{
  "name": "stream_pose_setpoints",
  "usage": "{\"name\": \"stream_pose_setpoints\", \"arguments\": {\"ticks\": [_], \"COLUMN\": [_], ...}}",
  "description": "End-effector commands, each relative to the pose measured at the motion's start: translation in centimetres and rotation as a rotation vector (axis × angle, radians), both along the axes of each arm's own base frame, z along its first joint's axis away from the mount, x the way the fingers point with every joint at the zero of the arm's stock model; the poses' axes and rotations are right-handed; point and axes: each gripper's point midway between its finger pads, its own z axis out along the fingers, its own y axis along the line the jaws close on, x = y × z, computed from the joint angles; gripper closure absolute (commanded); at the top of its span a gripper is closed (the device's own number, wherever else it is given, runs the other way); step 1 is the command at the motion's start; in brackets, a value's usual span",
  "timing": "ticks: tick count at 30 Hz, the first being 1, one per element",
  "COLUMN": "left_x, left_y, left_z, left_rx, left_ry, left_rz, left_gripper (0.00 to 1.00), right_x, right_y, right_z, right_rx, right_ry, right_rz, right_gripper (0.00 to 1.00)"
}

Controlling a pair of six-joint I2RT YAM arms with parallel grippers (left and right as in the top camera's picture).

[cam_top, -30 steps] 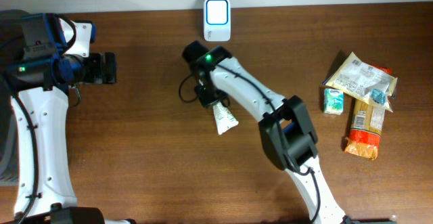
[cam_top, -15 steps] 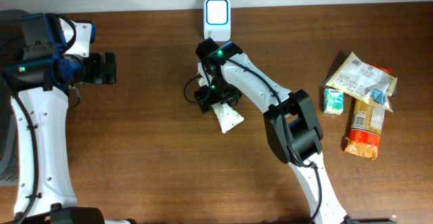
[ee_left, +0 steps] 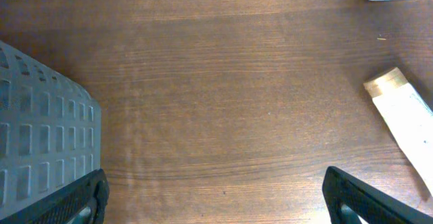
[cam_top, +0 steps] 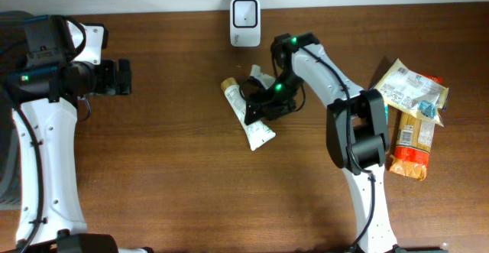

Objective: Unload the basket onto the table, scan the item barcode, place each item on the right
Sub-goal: 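Reach the right gripper to the white tube and grasp it, then lift the white tube and hold it over the scanner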

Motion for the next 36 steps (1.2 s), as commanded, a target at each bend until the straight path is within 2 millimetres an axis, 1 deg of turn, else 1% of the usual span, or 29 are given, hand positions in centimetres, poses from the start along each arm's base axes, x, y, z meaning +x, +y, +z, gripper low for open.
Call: {"name": "stream_pose_setpoints", "arguments": {"ticks": [1, 2, 3, 6, 8, 12, 15, 17, 18, 21, 23, 26, 27, 28, 30, 33, 34, 36], "left_x": [-0.3, -0.3, -0.3, -0.3, -0.3, -0.3, -0.3, -0.3, -0.3, -0.3, -0.3, -0.3, -0.2, -0.3, -0.3, -0.3, -0.3, -0.3], "left_y": [0.0, 0.0, 0.0, 0.0, 0.0, 0.0, 0.0, 0.0, 0.0, 0.0, 0.0, 0.0, 0.0, 0.0, 0.0, 0.0, 0.0, 0.0], "left_z": [0.7, 0.7, 0.7, 0.7, 0.7, 0.7, 0.7, 0.7, 0.7, 0.7, 0.7, 0.7, 0.7, 0.7, 0.7, 0.7, 0.7, 0.7], "left_rx": [0.008, 0.008, 0.008, 0.008, 0.008, 0.008, 0.008, 0.008, 0.008, 0.008, 0.008, 0.008, 0.008, 0.008, 0.008, 0.008, 0.008, 0.008], "left_ry": [-0.018, -0.018, -0.018, -0.018, -0.018, -0.018, -0.018, -0.018, -0.018, -0.018, -0.018, -0.018, -0.018, -0.018, -0.018, -0.018, -0.018, -0.018], "left_rz": [-0.01, -0.01, -0.01, -0.01, -0.01, -0.01, -0.01, -0.01, -0.01, -0.01, -0.01, -0.01, -0.01, -0.01, -0.01, -0.01, -0.01, -0.01], "left_gripper": [0.01, 0.01, 0.01, 0.01, 0.01, 0.01, 0.01, 0.01, 0.01, 0.01, 0.01, 0.01, 0.01, 0.01, 0.01, 0.01, 0.01, 0.01], "right_x": [-1.4, -1.3, -1.0, -0.8, -0.7, -0.7, -0.5, -0.2, 0.1, 1.4, 2.6, 3.4, 3.4, 3.4, 3.3, 3.3, 3.5, 3.9], "right_y": [2.0, 2.0, 2.0, 2.2, 2.2, 2.4, 2.0, 1.7, 1.4, 1.7, 2.7, 3.1, 3.1, 3.1, 3.1, 3.4, 3.4, 2.6], "right_z": [-0.5, -0.7, -0.8, -0.8, -0.8, -0.6, -0.6, -0.6, -0.6, -0.7, -0.8, -0.8, -0.8, -0.8, -0.8, 0.5, 1.4, 4.0], "right_rx": [0.093, 0.096, 0.099, 0.11, 0.112, 0.126, 0.125, 0.125, 0.128, 0.145, 0.166, 0.169, 0.169, 0.168, 0.163, 0.241, 0.273, 0.29], "right_ry": [0.027, 0.018, 0.008, -0.004, -0.007, -0.002, -0.003, -0.004, -0.01, -0.056, -0.112, -0.129, -0.128, -0.125, -0.113, -0.077, -0.076, -0.102], "right_rz": [0.028, 0.028, 0.025, 0.024, 0.024, 0.02, 0.011, 0.0, -0.009, -0.028, -0.032, -0.063, -0.066, -0.066, -0.074, -0.103, -0.113, -0.128], "right_gripper": [0.17, 0.3, 0.45, 0.83, 0.96, 0.96, 0.96, 0.46, 0.36, 0.37, 0.43, 0.61, 0.74, 0.84, 0.91, 0.94, 0.96, 0.96]}}
